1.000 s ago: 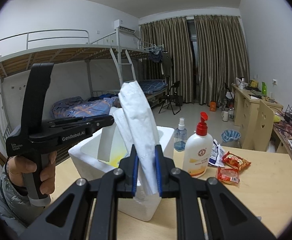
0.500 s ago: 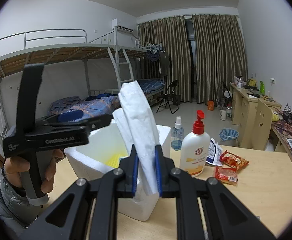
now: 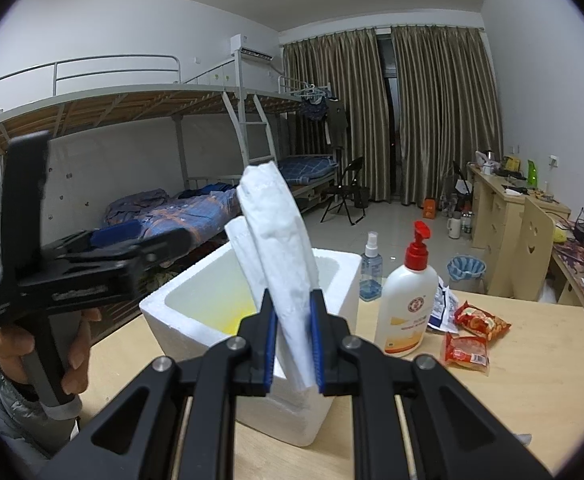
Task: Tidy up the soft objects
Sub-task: 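Open the left tool to drop the plastic strip into the foam box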
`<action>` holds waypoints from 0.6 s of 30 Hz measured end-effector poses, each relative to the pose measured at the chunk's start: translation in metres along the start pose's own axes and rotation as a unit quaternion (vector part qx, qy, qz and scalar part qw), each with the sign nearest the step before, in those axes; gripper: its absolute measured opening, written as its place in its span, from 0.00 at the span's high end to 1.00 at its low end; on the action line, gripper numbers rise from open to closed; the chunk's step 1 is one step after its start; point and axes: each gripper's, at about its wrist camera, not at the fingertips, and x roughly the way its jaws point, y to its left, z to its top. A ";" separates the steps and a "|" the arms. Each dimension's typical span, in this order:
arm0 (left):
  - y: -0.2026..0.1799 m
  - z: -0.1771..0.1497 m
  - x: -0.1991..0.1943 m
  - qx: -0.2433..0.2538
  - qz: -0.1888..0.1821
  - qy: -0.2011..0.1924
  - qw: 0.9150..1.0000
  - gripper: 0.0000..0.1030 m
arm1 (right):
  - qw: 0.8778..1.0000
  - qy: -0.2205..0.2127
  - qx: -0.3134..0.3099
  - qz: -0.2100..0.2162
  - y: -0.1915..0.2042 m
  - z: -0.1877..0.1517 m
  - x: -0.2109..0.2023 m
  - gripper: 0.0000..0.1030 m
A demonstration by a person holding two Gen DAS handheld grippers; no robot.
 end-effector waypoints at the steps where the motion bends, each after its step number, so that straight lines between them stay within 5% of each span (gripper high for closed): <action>1: 0.002 -0.001 -0.005 0.001 0.006 -0.008 1.000 0.00 | 1.000 0.000 0.000 0.000 0.001 0.000 0.001 0.82; 18: 0.047 -0.009 -0.030 -0.010 0.046 -0.023 0.999 0.00 | 1.000 0.019 -0.006 0.007 0.031 0.017 0.041 0.82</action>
